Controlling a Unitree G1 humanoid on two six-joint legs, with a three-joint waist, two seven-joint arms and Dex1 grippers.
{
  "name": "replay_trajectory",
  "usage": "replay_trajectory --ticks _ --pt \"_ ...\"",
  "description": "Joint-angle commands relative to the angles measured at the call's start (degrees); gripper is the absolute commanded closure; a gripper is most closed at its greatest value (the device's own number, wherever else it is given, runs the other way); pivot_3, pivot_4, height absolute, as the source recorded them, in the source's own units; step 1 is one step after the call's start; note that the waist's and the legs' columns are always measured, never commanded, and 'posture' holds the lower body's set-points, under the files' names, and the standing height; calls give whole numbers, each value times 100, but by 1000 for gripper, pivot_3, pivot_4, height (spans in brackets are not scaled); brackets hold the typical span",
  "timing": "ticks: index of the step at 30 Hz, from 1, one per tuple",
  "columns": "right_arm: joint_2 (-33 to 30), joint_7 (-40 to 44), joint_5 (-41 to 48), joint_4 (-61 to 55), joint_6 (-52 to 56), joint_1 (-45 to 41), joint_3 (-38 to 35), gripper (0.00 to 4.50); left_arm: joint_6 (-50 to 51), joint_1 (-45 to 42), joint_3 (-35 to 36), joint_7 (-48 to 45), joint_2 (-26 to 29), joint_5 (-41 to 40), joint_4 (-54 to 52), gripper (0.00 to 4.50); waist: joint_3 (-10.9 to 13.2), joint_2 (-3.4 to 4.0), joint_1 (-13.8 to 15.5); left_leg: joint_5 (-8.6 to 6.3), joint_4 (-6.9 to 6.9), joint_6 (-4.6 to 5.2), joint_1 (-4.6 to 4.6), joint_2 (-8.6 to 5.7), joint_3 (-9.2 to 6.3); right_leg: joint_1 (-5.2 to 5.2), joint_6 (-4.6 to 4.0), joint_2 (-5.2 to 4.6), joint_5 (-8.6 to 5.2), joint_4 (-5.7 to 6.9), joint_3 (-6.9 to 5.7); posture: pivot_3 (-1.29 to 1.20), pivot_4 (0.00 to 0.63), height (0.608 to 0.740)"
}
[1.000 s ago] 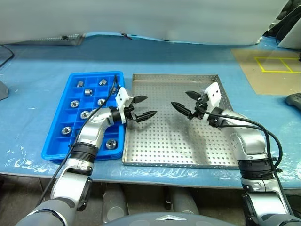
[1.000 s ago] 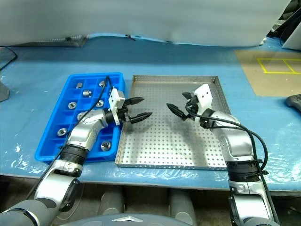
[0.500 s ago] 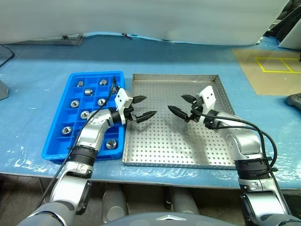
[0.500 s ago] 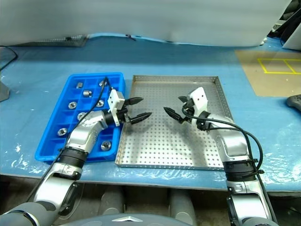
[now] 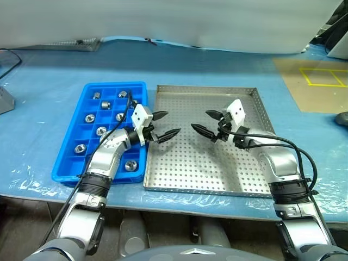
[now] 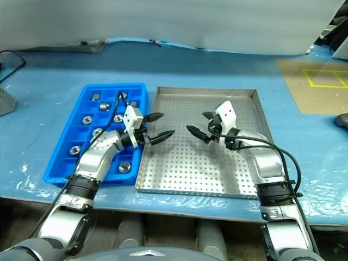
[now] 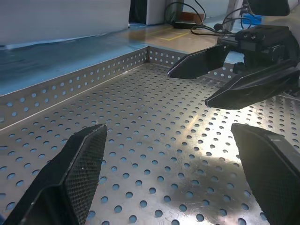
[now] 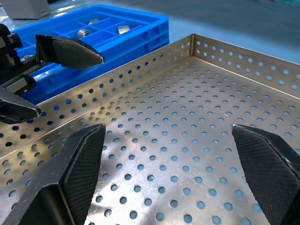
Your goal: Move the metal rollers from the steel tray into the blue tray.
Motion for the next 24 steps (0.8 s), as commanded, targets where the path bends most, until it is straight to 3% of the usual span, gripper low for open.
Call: replay_trajectory --ticks 1,24 --pt "12 60 -25 -31 -149 -120 33 0 19 89 6 56 41 -7 -187 43 0 0 25 0 0 0 -1 0 0 0 0 0 0 0 0 82 150 740" --pt "59 335 -195 400 -319 -399 213 0 139 231 138 432 62 -151 -470 43 0 0 141 0 -7 -1 -8 0 0 -8 -1 -1 1 -1 -4 135 150 740"
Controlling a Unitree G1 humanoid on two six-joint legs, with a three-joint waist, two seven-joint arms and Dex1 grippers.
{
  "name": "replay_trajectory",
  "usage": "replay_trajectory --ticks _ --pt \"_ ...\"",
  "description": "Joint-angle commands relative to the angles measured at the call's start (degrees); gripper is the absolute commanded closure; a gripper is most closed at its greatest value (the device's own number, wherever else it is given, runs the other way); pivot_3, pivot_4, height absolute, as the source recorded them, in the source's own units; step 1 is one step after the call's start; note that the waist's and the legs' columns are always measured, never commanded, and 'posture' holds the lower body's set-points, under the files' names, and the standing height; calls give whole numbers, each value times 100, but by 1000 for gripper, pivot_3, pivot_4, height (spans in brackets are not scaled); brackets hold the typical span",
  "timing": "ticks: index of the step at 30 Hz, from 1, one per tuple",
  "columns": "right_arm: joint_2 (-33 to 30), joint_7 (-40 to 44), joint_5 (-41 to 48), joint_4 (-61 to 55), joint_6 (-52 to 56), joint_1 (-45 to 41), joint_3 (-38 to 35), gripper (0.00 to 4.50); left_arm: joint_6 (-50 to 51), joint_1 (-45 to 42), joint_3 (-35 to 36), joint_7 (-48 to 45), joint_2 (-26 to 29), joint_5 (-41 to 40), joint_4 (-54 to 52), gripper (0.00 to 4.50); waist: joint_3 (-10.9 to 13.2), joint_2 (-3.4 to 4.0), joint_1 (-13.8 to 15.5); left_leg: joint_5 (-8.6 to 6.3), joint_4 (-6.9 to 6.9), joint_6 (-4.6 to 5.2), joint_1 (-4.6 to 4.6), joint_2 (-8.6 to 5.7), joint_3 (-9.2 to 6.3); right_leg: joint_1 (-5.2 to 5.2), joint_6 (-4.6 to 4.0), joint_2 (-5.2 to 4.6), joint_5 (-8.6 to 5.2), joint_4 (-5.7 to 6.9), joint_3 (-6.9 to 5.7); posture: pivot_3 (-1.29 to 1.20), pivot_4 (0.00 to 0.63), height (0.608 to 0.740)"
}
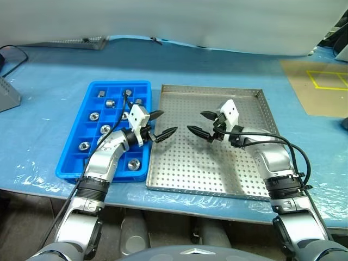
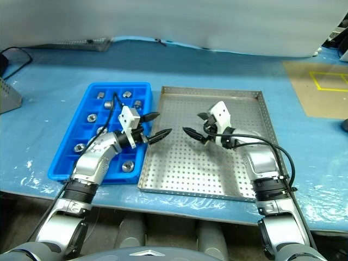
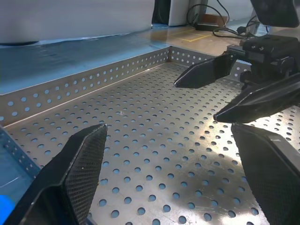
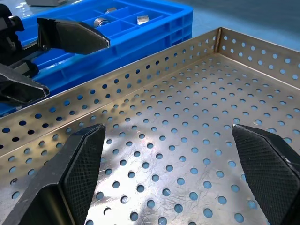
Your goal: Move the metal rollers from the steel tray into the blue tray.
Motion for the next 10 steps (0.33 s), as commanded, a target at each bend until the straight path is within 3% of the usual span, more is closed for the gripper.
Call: replay_trajectory --ticks 1,10 --pt "-7 58 16 -69 -118 -132 -34 0 -6 31 81 50 12 -64 -150 43 0 0 1 0 0 0 0 0 0 0 0 0 0 0 0 136 150 740" --pt "-49 127 -35 -54 -109 -151 -24 0 -68 -4 51 63 -13 -38 -69 43 0 0 -1 0 0 0 0 0 0 0 1 0 0 1 0 127 150 740"
